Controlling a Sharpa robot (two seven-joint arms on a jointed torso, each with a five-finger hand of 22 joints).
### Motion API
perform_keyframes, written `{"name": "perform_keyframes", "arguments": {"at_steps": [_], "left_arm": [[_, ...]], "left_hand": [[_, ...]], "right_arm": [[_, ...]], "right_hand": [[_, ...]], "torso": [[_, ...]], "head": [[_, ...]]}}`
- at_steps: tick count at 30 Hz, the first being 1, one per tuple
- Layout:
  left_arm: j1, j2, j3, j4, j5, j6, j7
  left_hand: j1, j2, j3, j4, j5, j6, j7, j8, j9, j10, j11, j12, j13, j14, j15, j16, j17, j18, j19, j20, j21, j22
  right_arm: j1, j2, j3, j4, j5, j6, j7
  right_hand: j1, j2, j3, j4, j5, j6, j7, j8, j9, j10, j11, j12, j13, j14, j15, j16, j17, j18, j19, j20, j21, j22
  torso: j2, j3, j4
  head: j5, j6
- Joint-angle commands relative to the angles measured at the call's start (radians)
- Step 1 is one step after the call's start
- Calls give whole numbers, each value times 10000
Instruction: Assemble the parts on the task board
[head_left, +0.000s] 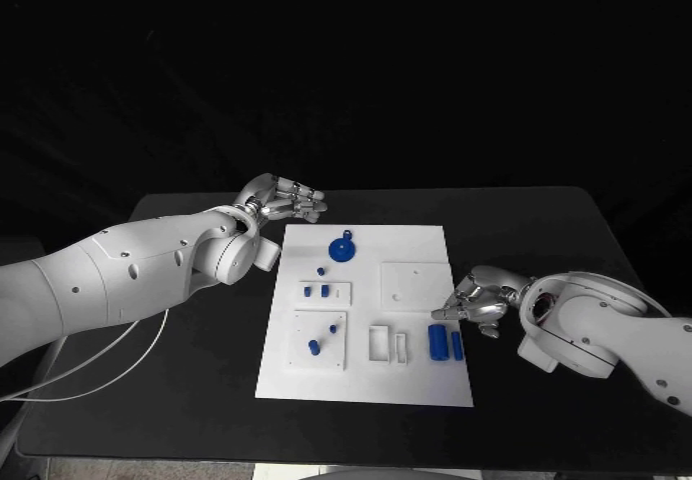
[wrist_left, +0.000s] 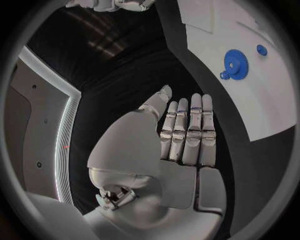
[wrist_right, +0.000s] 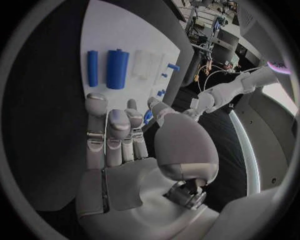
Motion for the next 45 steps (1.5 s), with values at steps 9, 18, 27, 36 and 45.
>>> {"name": "perform_keyframes", "arguments": {"at_steps": [9,18,27,36,45], "left_arm": [[-133,-133,-30,243,150,304,116],[-181,-202,-53,304,189,344,149],[-189,-225,-59,322,196,357,150],[-189,-238,-60,347,197,385,133],[-188,-237,-60,348,198,424,113]], "left_hand": [[-188,34,-122,171,-15,-96,17,-48,4,-99,-7,-9,-11,-64,1,-33,39,-17,160,44,40,-387],[-169,49,-405,406,4,-137,12,-46,5,-114,-1,-6,-9,-81,11,-33,95,-39,334,56,47,-1231],[-137,77,-513,476,21,-142,12,-46,5,-123,3,-7,-9,-90,13,-33,108,-53,458,54,66,-1844],[-150,88,-529,498,23,-145,10,-47,5,-126,4,-7,-9,-97,16,-34,109,-56,475,57,70,-1936],[-167,89,-544,517,28,-149,16,-47,4,-126,5,-7,-9,-99,18,-34,111,-58,488,59,71,-1994]], "right_arm": [[-177,-389,2,310,958,1078,-2037],[-312,-381,0,454,904,921,-2180],[-419,-6,-27,360,602,468,-2223],[-456,385,-111,84,117,124,-2207],[-460,762,-224,-130,-142,18,-2238]], "right_hand": [[-567,-256,178,615,-454,-20,-52,1,256,214,-4,104,294,123,-8,138,211,-54,490,-2,393,423],[-668,-357,266,884,-651,51,-81,1,314,288,-17,167,419,137,-19,191,278,-69,501,-12,528,550],[-608,-507,280,1017,-752,-386,69,5,-158,292,76,269,591,136,44,239,310,-29,502,44,590,654],[-536,-598,329,989,-827,-540,142,-2,-558,288,120,266,620,136,74,261,315,2,511,79,637,690],[-578,-664,319,1015,-856,-616,167,-2,-640,264,138,255,621,131,88,265,315,7,509,90,673,703]], "torso": [[-119,44,-80],[-105,10,-64],[-92,-2,-52],[-89,-1,-74],[-86,3,-70]], "head": [[-318,-124],[-333,-142],[-297,-204],[-182,-282],[-131,-326]]}}
